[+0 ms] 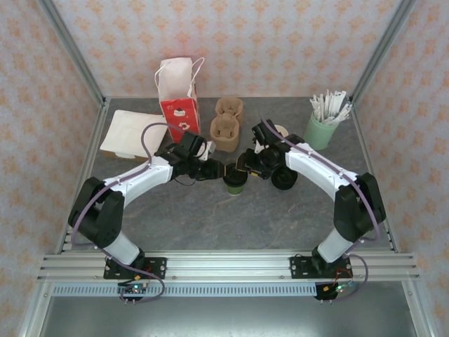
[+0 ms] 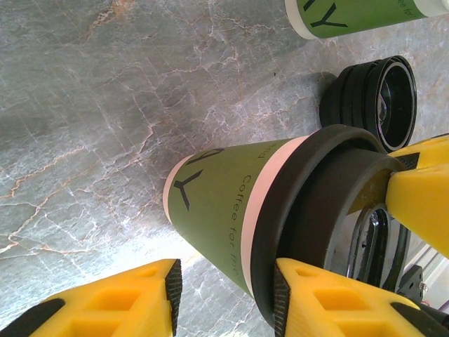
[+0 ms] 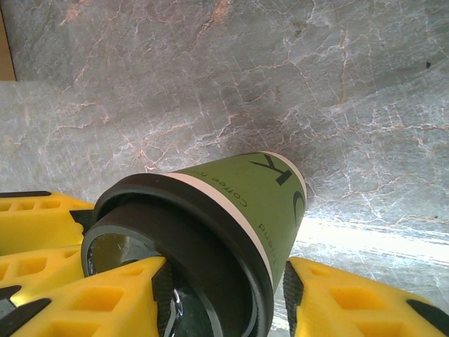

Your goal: Pack the takeout coffee

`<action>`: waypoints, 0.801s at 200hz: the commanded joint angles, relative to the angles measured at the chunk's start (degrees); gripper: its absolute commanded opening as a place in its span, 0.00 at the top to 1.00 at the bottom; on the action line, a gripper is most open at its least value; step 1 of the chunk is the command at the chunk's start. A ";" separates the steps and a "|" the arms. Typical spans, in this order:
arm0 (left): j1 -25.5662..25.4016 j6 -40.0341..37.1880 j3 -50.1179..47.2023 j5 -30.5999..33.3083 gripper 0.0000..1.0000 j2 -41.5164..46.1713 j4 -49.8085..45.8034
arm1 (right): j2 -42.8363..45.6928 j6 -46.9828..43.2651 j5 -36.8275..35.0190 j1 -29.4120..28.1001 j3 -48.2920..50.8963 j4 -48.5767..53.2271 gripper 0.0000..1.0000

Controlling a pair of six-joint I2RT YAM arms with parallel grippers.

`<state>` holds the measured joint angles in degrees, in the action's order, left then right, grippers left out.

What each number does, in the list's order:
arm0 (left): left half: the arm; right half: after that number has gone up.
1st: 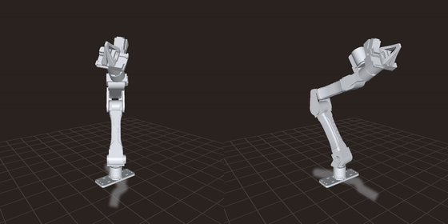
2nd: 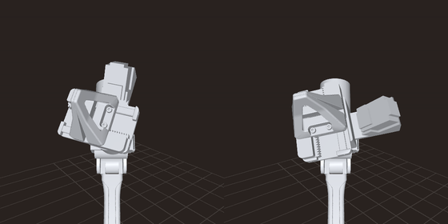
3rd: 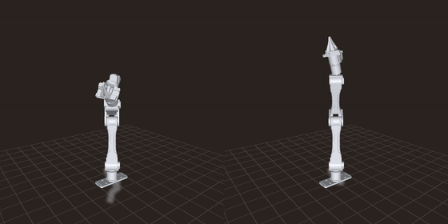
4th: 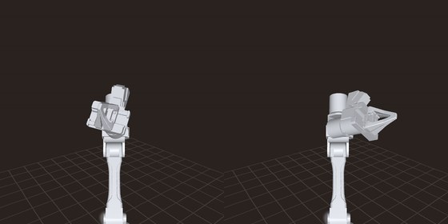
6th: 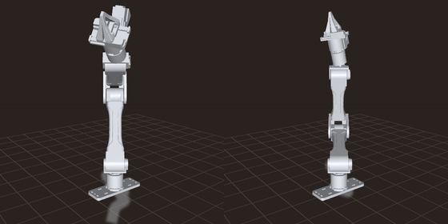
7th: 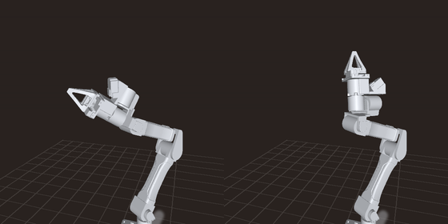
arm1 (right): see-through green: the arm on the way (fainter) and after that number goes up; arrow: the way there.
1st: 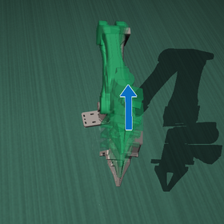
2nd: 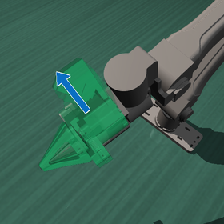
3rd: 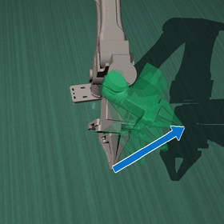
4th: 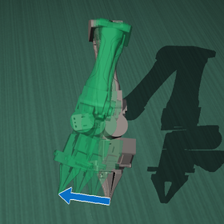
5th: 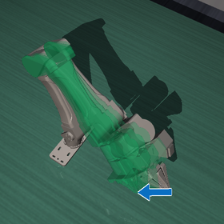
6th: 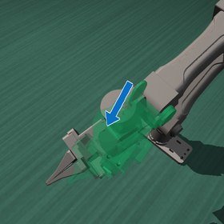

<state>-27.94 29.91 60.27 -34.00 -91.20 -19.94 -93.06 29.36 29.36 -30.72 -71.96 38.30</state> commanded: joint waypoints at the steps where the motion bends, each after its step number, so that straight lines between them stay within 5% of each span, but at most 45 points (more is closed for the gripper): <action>1: -0.72 -1.73 -2.34 4.64 0.60 -1.62 -7.83 | 0.14 0.51 -2.29 0.02 -1.30 4.61 0.52; 160: -0.97 -1.70 -2.17 4.80 0.60 -1.52 -7.83 | -5.38 -2.38 -1.04 0.00 -5.88 3.35 0.45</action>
<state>-28.10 29.91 60.27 -33.76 -91.11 -19.94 -97.06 28.40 29.80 -30.72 -77.01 39.48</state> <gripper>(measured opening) 0.401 0.556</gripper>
